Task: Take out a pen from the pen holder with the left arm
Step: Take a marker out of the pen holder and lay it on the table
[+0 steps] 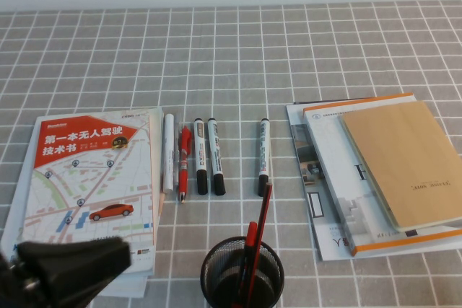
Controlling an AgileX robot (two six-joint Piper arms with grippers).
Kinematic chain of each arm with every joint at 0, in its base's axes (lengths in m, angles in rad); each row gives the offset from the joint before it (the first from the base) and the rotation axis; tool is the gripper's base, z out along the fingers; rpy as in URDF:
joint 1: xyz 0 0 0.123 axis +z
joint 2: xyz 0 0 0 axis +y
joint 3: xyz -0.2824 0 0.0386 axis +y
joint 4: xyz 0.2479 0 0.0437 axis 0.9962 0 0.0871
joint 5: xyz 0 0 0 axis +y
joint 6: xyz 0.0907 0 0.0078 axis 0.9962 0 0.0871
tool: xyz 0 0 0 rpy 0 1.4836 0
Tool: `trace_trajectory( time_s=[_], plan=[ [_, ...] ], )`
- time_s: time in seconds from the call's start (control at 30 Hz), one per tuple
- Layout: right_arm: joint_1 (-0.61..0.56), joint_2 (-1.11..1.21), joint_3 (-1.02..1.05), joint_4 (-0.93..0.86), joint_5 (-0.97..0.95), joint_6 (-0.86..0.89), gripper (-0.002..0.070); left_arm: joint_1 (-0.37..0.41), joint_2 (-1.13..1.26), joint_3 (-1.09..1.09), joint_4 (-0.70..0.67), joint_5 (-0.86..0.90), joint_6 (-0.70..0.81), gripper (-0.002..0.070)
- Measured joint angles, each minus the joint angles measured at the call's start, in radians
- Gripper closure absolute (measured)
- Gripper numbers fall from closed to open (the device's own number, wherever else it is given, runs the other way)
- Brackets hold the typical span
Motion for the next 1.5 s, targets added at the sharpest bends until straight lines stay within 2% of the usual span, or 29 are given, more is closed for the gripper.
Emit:
trace_trajectory(
  time_s=[0.13,0.37,0.47,0.57,0.63,0.73,0.9,1.0,1.1,1.5],
  plan=[
    [0.0,0.0,0.0,0.0,0.0,0.0,0.0689,0.0,0.127,-0.002,-0.117,0.042,0.201,0.0676],
    [0.0,0.0,0.0,0.0,0.0,0.0,0.0689,-0.029,0.3,-0.011,-0.137,0.038,0.31,0.0676],
    [0.0,0.0,0.0,0.0,0.0,0.0,0.0689,-0.097,0.371,-0.05,-0.137,0.007,0.345,0.0676],
    [0.0,0.0,0.0,0.0,0.0,0.0,0.0689,-0.201,0.448,-0.106,-0.137,-0.061,0.377,0.0659],
    [0.0,0.0,0.0,0.0,0.0,0.0,0.0689,-0.268,0.514,-0.147,-0.137,-0.108,0.405,0.0625],
    [0.0,0.0,0.0,0.0,0.0,0.0,0.0689,-0.364,0.617,-0.197,-0.137,-0.171,0.468,0.0529],
    [0.0,0.0,0.0,0.0,0.0,0.0,0.0689,-0.467,0.769,-0.26,-0.137,-0.204,0.538,0.031],
    [0.0,0.0,0.0,0.0,0.0,0.0,0.0689,-0.477,0.84,-0.286,-0.139,-0.221,0.559,0.0267],
    [0.0,0.0,0.0,0.0,0.0,0.0,0.0689,-0.477,0.887,-0.308,-0.139,-0.233,0.573,0.0253],
    [0.0,0.0,0.0,0.0,0.0,0.0,0.0689,-0.477,0.957,-0.322,-0.139,-0.271,0.589,0.0248]
  ],
)
